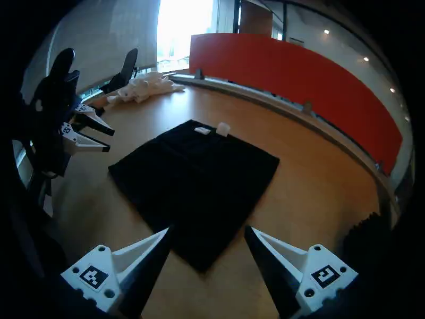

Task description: Fold towel

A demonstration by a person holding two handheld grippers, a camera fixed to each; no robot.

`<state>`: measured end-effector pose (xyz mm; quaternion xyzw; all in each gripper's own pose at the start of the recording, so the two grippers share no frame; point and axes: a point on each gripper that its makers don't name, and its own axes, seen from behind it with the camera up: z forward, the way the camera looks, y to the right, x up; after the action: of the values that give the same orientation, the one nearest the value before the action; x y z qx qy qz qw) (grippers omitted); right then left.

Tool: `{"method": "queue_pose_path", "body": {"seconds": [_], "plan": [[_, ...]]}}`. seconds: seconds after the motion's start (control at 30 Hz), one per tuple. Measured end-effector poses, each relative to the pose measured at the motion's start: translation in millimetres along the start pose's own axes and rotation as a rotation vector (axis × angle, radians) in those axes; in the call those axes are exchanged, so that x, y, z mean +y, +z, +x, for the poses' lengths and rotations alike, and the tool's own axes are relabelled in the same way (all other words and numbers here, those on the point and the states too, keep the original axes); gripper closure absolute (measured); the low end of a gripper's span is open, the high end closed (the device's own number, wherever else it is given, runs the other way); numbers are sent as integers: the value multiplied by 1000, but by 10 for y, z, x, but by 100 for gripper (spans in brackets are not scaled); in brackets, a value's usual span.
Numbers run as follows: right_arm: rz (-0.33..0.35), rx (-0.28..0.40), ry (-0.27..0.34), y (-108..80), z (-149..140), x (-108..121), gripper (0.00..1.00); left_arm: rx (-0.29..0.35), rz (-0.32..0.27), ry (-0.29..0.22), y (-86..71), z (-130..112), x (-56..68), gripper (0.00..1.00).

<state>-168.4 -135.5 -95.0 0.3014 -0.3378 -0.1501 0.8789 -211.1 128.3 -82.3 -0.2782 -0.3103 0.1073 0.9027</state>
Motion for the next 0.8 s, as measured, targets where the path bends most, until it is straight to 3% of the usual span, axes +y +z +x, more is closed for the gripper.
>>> {"method": "queue_pose_path", "body": {"seconds": [0.8], "plan": [[39,-108,4,152,-538,-23,0,-144,-68,-20,206,-453,196,33]]}}
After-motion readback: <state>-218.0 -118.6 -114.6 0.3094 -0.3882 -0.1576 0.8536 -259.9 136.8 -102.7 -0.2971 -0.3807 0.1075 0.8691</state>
